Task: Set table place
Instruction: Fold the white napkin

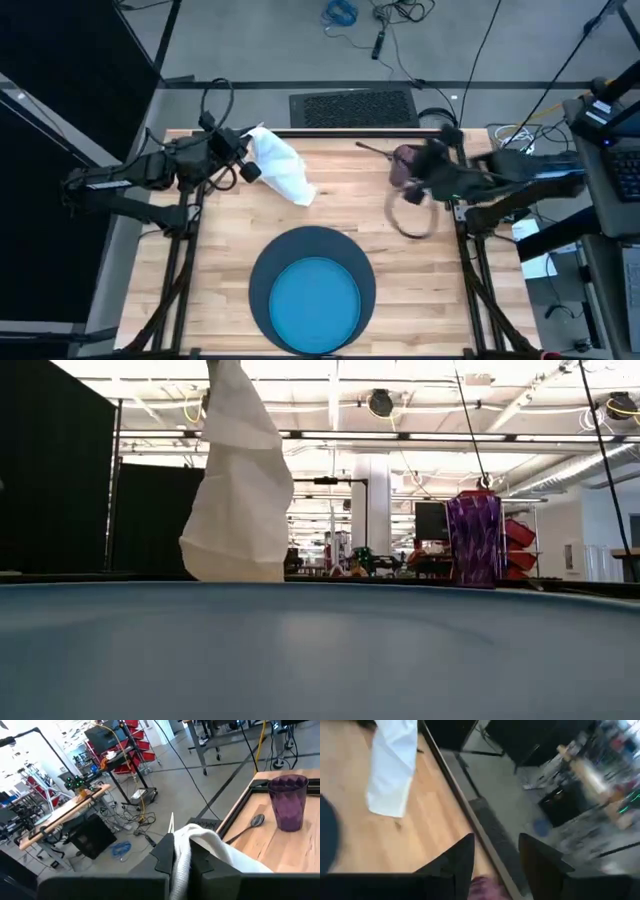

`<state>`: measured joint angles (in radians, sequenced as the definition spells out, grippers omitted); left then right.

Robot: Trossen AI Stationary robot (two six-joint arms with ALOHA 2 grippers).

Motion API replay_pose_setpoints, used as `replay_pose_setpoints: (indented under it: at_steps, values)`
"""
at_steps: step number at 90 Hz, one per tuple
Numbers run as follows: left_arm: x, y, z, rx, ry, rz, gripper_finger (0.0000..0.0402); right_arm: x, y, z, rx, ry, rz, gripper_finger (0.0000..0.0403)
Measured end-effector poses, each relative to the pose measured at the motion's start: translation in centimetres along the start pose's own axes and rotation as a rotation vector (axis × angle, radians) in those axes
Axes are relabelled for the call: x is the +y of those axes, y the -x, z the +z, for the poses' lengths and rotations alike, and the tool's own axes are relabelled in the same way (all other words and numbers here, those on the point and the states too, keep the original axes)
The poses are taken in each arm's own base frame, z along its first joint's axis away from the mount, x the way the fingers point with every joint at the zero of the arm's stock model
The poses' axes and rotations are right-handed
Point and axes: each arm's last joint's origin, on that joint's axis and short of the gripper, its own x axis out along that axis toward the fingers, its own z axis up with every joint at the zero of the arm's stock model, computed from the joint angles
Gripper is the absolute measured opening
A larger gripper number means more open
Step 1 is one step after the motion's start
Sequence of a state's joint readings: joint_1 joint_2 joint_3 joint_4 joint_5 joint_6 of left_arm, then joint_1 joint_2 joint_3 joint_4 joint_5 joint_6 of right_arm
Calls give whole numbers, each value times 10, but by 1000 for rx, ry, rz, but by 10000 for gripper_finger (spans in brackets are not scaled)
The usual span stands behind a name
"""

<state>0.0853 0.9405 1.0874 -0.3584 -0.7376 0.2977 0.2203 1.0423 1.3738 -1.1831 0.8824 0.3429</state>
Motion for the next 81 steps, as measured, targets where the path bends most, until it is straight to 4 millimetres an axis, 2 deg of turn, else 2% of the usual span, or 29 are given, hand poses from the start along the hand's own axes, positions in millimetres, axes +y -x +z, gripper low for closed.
replay_pose_setpoints:
  at_steps: [6,14,24,35,42,51,65,81]
  values:
    - [0,0,0,2,-3,-2,0,-2,-4,-19,10,-160,42,141]
    - [0,1,0,-3,-1,-16,0,8,-19,-34,-21,-286,79,141]
    - [-1,2,2,-42,36,-105,0,34,-42,-42,-110,-249,258,141]
    - [-3,2,5,-81,81,-171,0,64,-69,-42,-380,-167,548,141]
    - [-5,1,4,-105,101,-193,0,76,-85,-45,-558,-87,627,141]
    - [-13,-4,-4,-127,127,-195,0,72,-104,-41,-700,-96,579,141]
    - [-18,-6,-16,-188,179,-190,0,63,-144,-43,-608,-93,370,143]
    - [-13,-12,-10,-252,275,-131,0,62,-165,-27,-604,18,149,163]
